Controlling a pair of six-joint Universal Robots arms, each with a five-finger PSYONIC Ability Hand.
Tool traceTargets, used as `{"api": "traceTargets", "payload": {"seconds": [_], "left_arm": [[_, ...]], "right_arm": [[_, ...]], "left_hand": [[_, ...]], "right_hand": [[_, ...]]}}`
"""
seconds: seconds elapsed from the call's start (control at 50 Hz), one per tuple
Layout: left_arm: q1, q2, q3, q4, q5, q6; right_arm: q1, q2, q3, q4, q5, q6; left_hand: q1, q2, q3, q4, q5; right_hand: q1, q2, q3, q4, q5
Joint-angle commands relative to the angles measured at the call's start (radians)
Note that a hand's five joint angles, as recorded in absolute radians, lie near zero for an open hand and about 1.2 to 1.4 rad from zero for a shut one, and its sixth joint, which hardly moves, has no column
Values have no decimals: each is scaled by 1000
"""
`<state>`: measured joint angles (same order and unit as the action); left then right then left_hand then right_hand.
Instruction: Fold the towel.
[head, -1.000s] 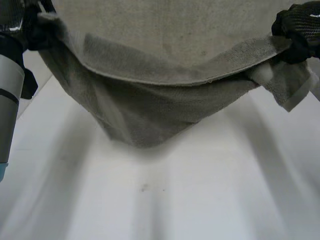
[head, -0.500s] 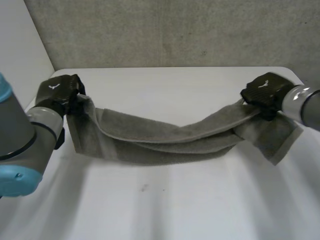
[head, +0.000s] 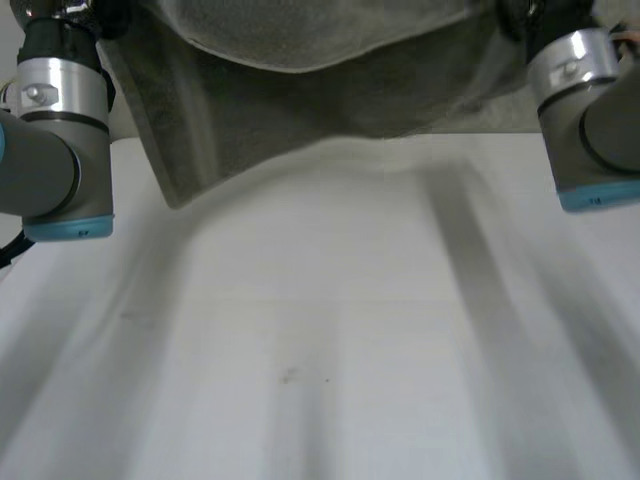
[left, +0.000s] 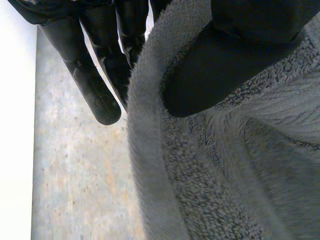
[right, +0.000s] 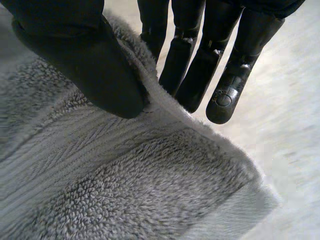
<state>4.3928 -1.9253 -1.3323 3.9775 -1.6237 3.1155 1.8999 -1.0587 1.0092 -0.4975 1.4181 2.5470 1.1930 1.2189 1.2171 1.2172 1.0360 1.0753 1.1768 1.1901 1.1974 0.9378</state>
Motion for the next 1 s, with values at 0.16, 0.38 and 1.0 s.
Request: {"api": "traceTargets", "payload": {"seconds": [0.16,0.38,1.0], "left_arm": [[37,-15,-335,-159,2,11],[89,32,-463,-478,41,14],[88,69,-594,-538,199,514]], "right_arm": [[-12,114,210,363,-140,-36],[-16,5,491,381,-153,-57],[-36,-23,594,370,-157,47]], "left_hand": [[203,177,179,179,186],[203,177,179,179,186],[-1006,-1032,-1030,-1030,-1024]], "right_hand": [[321,219,206,199,284],[321,219,206,199,284],[321,219,206,199,284]]}}
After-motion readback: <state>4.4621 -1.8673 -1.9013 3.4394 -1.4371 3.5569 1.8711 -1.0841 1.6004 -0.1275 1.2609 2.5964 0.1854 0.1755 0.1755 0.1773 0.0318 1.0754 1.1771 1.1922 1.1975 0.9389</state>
